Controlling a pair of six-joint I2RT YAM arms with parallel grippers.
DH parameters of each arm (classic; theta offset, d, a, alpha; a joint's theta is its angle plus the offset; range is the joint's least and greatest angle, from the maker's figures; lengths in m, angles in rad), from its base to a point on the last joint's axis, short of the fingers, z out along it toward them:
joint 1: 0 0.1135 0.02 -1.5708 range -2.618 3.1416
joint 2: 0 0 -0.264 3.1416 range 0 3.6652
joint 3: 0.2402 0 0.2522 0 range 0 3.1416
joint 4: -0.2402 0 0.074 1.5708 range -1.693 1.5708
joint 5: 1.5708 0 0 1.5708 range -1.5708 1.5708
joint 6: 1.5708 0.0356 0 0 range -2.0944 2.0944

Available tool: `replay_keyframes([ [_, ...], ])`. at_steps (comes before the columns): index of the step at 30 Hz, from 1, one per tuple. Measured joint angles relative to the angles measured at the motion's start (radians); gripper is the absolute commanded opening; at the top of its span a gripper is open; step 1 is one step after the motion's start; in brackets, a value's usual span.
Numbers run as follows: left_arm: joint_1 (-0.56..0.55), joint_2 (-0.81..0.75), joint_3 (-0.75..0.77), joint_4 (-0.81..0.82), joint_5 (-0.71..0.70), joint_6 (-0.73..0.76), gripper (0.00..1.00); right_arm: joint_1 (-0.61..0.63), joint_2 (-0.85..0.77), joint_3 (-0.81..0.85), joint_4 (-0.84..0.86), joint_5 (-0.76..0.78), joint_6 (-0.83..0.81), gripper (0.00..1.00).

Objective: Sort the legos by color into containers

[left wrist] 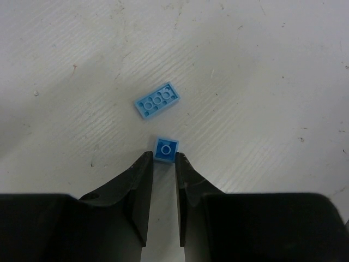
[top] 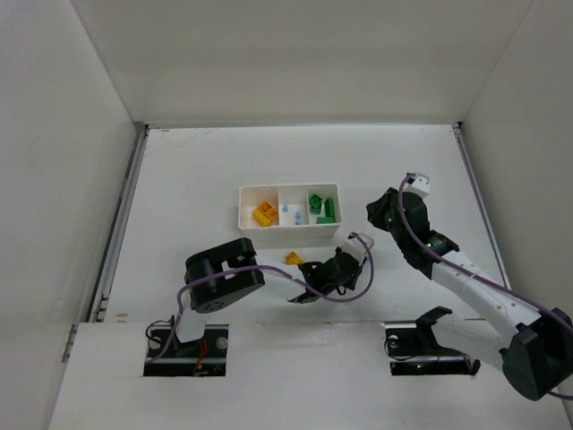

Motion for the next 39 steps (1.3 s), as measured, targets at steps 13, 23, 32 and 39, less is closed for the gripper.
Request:
replay_keyframes([
  [13,-0.036,-0.199,-0.192,-0.051,-0.084,-0.001,0.11,0.029,0.045,0.010,0.034,-0.028,-0.008,0.21],
  [23,-0.030,-0.591,-0.326,-0.117,-0.201,-0.031,0.11,0.178,0.246,0.151,0.108,-0.140,-0.011,0.21],
  [32,0.173,-0.967,-0.399,-0.203,-0.255,-0.099,0.12,0.239,0.499,0.315,0.163,-0.199,-0.010,0.22],
  [39,0.302,-0.985,-0.406,-0.284,-0.207,-0.135,0.13,0.250,0.564,0.354,0.163,-0.202,-0.006,0.42],
])
